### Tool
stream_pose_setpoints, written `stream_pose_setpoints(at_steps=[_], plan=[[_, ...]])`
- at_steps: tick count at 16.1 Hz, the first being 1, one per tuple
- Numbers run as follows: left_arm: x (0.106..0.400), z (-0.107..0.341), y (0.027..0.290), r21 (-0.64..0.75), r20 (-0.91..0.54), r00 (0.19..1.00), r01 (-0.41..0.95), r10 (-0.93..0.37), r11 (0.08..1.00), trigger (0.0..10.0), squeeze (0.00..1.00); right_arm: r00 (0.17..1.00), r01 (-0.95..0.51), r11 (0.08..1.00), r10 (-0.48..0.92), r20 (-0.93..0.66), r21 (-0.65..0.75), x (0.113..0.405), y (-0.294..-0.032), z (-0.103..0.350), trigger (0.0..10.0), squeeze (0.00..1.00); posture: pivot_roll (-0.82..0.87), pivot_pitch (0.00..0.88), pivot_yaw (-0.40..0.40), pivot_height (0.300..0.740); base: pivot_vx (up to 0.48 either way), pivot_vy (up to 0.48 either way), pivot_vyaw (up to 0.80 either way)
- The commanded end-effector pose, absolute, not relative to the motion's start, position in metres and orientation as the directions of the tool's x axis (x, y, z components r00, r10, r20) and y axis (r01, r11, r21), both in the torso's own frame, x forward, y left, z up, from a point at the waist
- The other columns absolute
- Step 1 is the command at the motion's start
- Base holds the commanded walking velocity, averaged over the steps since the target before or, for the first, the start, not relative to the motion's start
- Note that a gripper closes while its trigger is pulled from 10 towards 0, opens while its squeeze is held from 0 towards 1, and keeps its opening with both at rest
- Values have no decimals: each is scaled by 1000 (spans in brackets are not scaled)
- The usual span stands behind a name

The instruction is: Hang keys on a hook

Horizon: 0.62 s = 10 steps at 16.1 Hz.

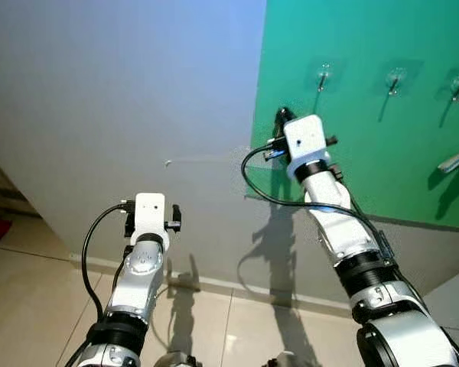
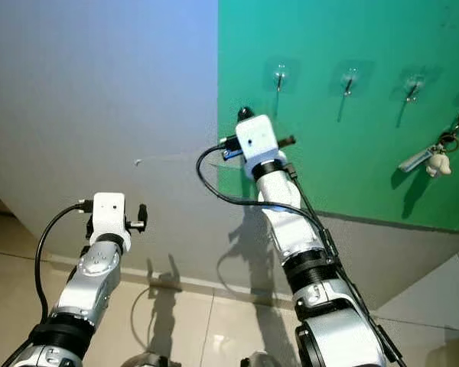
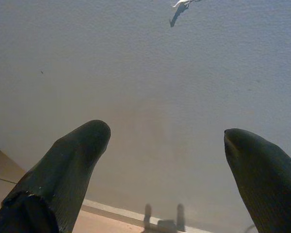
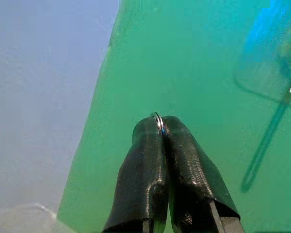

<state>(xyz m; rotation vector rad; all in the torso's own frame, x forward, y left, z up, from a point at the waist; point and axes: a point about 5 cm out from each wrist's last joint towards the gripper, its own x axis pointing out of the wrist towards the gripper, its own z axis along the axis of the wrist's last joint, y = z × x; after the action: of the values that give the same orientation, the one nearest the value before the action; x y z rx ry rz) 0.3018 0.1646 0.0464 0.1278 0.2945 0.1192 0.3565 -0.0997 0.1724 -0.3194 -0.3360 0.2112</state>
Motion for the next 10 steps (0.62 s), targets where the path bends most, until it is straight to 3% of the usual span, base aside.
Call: stream_pose_setpoints(at_steps=[1,10], plan=[[303,50,160,149,-263,957,-83,120,985,10000,0,925,-139,927,246,288,-348,355,-105,173,10000,0,-86,0,-4,713,0,0,0],[311,51,149,141,-267,960,-46,83,989,10000,0,883,-175,916,308,355,-360,329,-110,189,10000,0,-146,0,22,713,0,0,0]])
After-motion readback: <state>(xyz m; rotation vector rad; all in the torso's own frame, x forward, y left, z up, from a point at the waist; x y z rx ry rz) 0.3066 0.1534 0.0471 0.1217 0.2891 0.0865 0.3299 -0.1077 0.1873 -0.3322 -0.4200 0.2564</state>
